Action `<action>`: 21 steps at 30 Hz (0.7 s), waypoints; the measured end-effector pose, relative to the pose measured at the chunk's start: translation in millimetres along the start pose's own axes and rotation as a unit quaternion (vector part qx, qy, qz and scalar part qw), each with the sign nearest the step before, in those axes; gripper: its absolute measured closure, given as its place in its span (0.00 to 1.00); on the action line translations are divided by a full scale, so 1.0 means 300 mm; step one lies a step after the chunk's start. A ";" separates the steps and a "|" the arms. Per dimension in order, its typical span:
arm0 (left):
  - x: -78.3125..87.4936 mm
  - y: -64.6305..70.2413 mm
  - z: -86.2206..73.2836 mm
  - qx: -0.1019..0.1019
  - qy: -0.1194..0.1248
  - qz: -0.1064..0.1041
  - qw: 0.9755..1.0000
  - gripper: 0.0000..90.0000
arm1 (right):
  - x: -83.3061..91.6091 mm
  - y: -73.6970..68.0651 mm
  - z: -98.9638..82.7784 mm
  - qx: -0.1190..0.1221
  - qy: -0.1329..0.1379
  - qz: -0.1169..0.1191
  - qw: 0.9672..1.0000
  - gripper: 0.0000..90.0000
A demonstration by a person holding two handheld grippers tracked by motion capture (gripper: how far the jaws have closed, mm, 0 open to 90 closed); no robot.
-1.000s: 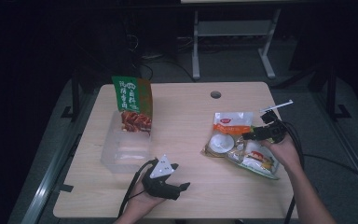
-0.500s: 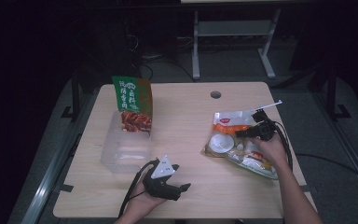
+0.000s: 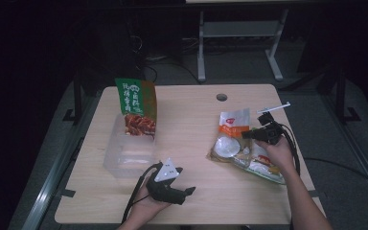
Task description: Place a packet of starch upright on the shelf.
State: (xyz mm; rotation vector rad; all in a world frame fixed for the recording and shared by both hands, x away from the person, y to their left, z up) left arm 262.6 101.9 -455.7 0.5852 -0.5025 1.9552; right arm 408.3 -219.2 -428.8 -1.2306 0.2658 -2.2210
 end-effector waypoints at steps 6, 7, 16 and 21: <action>-0.023 -0.001 0.009 0.019 0.003 -0.006 1.000 0.25 | 0.057 -0.064 -0.001 0.040 0.027 0.023 0.999 1.00; -0.023 -0.001 0.009 0.019 0.003 -0.006 1.000 0.25 | 0.057 -0.064 -0.001 0.040 0.027 0.023 0.999 1.00; -0.071 -0.021 0.054 0.041 0.023 -0.006 0.999 0.25 | 0.114 -0.148 -0.027 0.113 0.047 0.063 0.990 1.00; -0.099 -0.034 0.069 0.039 0.024 -0.005 0.999 0.26 | 0.131 -0.176 -0.039 0.134 0.048 0.078 0.987 1.00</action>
Point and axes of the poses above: each handheld gripper's, and its own axes: x roughly backward along the jaws, z roughly out of its top, y roughly to its right, the point moved 3 cm from there along -x, roughly forward along the jaws, and after that the axes turned 11 degrees about -x, right-handed, at the moved point
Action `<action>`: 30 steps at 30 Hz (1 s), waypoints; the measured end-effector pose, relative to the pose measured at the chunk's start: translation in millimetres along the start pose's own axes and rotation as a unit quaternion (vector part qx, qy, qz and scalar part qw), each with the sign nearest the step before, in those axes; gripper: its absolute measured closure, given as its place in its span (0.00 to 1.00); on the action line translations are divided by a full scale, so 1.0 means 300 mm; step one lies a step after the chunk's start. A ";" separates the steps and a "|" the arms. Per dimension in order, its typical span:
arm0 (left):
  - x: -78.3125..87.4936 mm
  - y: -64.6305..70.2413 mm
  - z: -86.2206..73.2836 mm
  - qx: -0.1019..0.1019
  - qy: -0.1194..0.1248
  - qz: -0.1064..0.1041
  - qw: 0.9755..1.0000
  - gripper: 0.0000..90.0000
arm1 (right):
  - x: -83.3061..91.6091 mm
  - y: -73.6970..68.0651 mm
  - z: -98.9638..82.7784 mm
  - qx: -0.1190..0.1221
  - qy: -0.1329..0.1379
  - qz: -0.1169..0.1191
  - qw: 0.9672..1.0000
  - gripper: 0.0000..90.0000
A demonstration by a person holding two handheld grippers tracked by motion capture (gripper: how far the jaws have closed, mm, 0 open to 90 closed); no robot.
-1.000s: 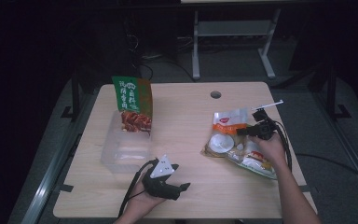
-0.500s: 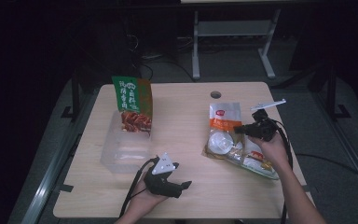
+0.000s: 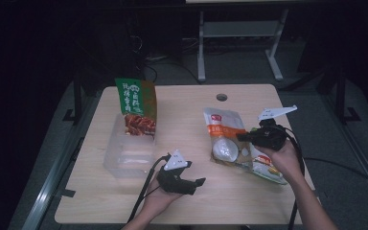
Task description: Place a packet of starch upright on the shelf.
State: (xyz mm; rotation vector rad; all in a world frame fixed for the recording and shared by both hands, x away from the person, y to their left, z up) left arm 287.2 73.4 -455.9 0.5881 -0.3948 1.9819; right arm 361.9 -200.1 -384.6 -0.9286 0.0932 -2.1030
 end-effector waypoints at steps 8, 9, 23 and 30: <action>-0.045 -0.023 0.015 0.009 -0.001 -0.001 1.000 0.33 | 0.009 -0.025 -0.008 0.021 -0.003 0.018 1.000 1.00; -0.049 -0.026 0.017 0.014 -0.004 -0.004 1.000 0.34 | 0.011 -0.030 -0.009 0.022 -0.002 0.021 1.000 1.00; -0.085 -0.066 0.030 0.044 0.017 -0.031 0.998 0.40 | 0.014 -0.118 0.009 0.059 -0.009 0.053 0.997 1.00; -0.090 -0.079 0.039 0.051 0.030 -0.043 0.997 0.41 | 0.002 -0.151 -0.001 0.078 -0.013 0.083 0.993 1.00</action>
Point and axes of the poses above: each handheld gripper's, and its own axes: x roughly backward along the jaws, z roughly out of its top, y roughly to its right, the point moved 3 cm from there along -x, roughly forward along the jaws, and after that the axes turned 11 degrees about -x, right-handed, at the moved point
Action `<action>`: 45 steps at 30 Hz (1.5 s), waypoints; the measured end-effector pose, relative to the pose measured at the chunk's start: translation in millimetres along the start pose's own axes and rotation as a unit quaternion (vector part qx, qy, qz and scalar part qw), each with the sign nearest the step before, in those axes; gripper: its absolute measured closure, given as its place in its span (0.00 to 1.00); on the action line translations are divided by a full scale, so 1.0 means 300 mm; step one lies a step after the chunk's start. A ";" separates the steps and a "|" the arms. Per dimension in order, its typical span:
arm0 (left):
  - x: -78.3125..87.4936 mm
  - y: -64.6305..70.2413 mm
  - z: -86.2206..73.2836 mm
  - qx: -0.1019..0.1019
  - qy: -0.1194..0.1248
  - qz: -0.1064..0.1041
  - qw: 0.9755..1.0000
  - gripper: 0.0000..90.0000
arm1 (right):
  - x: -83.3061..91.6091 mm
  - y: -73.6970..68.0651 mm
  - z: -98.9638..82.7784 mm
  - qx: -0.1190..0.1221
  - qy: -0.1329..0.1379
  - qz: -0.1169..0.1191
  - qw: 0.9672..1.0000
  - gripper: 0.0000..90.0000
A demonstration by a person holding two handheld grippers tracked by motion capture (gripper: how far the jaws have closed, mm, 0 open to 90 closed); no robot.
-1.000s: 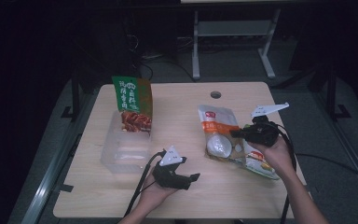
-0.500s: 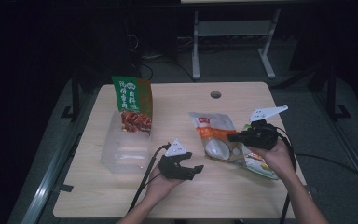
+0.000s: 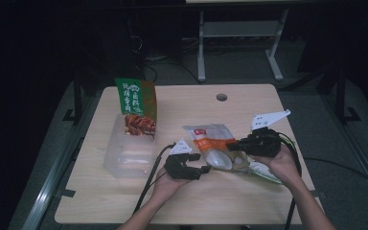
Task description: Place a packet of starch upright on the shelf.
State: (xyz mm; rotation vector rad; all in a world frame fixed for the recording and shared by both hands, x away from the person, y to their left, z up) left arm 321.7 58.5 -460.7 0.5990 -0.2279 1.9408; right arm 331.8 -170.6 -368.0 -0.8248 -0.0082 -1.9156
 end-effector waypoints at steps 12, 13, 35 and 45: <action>0.013 -0.002 0.019 0.004 0.027 -0.015 1.000 0.86 | -0.030 -0.004 -0.016 0.002 -0.004 0.018 1.000 1.00; 0.018 -0.001 0.023 -0.003 0.030 -0.008 1.000 0.90 | -0.028 0.001 -0.023 -0.005 -0.003 0.021 1.000 1.00; 0.010 0.048 0.036 -0.033 0.012 0.013 0.999 0.97 | -0.101 0.027 -0.119 -0.011 -0.089 -0.038 0.995 0.92; 0.054 0.050 0.030 -0.044 -0.001 0.037 0.998 0.74 | -0.096 0.028 -0.104 -0.023 -0.070 -0.022 0.997 1.00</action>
Point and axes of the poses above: each handheld gripper's, and its own axes: x roughly backward along the jaws, z roughly out of its top, y roughly to its right, the point moved 3 cm from there along -x, roughly forward along the jaws, and after that the axes turned 11 degrees about -x, right-handed, at the moved point
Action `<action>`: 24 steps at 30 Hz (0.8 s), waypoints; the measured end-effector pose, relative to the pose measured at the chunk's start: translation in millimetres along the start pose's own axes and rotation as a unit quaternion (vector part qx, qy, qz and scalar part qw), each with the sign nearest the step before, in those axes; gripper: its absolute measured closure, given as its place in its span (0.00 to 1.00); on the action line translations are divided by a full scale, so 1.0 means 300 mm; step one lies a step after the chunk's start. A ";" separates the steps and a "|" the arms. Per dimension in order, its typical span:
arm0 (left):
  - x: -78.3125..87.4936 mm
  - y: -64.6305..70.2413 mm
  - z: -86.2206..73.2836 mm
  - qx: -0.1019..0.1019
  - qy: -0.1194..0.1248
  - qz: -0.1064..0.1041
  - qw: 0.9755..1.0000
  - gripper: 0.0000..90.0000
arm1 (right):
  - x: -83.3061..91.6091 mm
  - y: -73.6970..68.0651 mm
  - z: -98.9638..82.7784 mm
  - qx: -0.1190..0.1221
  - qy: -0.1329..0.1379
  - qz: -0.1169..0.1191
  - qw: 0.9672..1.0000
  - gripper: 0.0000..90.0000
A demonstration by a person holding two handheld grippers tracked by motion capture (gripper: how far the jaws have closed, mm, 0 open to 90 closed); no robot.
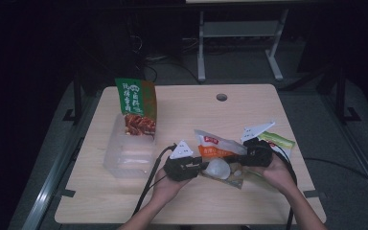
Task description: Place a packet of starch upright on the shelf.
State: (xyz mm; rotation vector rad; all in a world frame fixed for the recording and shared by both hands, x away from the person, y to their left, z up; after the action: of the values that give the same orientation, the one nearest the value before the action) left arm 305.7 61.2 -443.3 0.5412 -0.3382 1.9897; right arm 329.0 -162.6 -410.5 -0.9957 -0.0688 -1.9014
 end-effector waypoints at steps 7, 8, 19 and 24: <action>0.051 0.015 -0.016 -0.012 -0.006 0.010 1.000 0.68 | 0.014 0.000 0.019 -0.006 0.020 0.005 1.000 1.00; 0.068 0.022 -0.022 -0.015 -0.005 0.013 1.000 0.67 | 0.017 -0.003 0.030 -0.004 0.020 0.003 1.000 1.00; 0.140 0.077 -0.055 -0.052 -0.014 0.007 0.999 0.62 | 0.018 -0.022 0.127 0.004 0.036 0.003 0.999 1.00; 0.160 0.093 -0.068 -0.058 -0.014 0.004 0.998 0.60 | 0.002 -0.043 0.173 0.012 0.037 0.008 0.999 1.00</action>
State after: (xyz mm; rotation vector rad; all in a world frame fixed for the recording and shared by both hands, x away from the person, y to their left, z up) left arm 257.2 94.5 -436.6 0.4952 -0.4716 1.9578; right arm 350.6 -133.8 -371.1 -0.9069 -0.0403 -1.9160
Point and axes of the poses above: each handheld gripper's, and its own axes: x roughly backward along the jaws, z roughly out of its top, y roughly to its right, the point moved 3 cm from there along -x, roughly forward along the jaws, and after that the axes turned 11 degrees about -x, right-handed, at the moved point
